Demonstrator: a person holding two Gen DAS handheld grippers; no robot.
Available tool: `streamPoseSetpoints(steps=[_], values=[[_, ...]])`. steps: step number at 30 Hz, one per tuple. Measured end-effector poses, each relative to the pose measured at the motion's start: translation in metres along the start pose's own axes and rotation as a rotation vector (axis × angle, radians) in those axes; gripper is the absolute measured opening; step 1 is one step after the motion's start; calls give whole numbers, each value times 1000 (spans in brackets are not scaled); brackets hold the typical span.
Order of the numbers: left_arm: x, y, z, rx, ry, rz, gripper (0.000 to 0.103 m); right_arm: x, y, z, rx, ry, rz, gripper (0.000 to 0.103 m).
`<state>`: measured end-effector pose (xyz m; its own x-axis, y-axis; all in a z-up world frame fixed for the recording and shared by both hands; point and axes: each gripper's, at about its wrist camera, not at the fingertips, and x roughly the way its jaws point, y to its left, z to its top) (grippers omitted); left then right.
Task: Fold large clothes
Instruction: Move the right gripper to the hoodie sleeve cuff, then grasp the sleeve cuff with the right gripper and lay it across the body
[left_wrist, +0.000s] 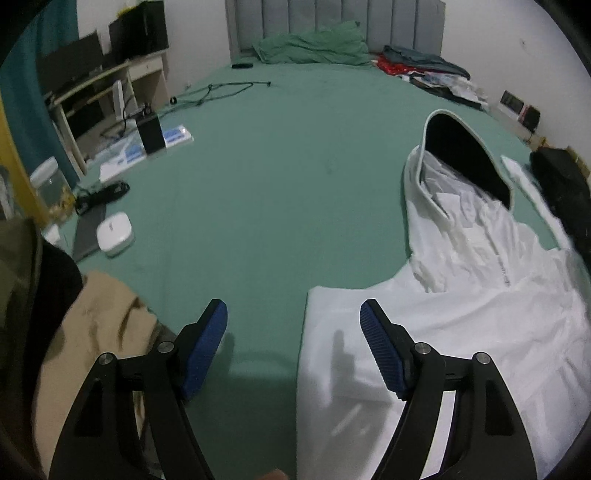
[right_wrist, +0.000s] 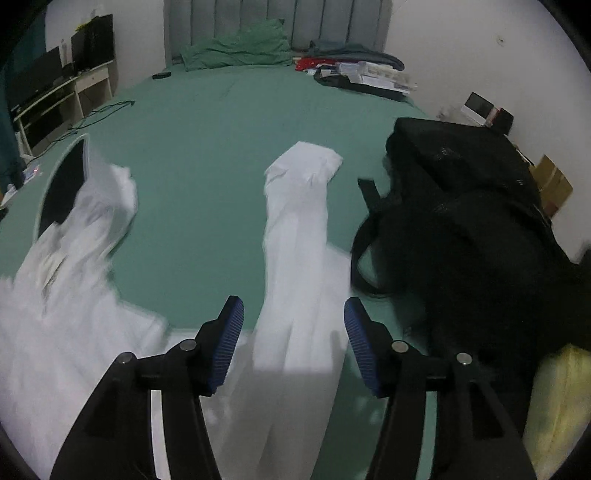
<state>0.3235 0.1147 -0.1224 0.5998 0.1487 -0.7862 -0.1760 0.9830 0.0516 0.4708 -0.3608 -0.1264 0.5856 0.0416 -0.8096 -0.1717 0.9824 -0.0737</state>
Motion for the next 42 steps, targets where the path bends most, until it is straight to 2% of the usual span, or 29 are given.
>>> streamPoseSetpoints(steps=[4, 9, 12, 13, 14, 15, 20, 25, 31, 35, 38, 42], values=[[8, 6, 5, -19, -11, 38, 78, 46, 0, 28, -26, 18, 20, 57], [23, 22, 5, -92, 7, -3, 78, 91, 7, 48, -62, 35, 16, 57], [30, 23, 3, -101, 24, -8, 78, 109, 5, 59, -40, 45, 63, 55], [31, 21, 2, -94, 26, 0, 78, 115, 5, 60, -25, 57, 82, 46], [32, 19, 1, -87, 29, 7, 78, 116, 5, 60, -22, 64, 99, 8], [34, 16, 0, -74, 36, 9, 78, 116, 6, 61, -29, 64, 77, 4], [28, 16, 0, -85, 47, -28, 78, 65, -9, 63, 27, -32, 34, 4], [1, 13, 6, -90, -2, -71, 78, -27, -13, 64, 33, -127, -3, 4], [-31, 7, 9, -63, -52, -119, 78, -116, -6, 72, 57, -226, 6, 4], [-49, 7, 8, -70, -74, -171, 78, -157, 14, 71, 55, -237, 101, 4], [-60, 6, 6, -67, -87, -196, 78, -181, 49, 66, 26, -229, 184, 4], [-66, 9, 1, -64, -82, -204, 78, -184, 94, 53, 51, -214, 287, 4]])
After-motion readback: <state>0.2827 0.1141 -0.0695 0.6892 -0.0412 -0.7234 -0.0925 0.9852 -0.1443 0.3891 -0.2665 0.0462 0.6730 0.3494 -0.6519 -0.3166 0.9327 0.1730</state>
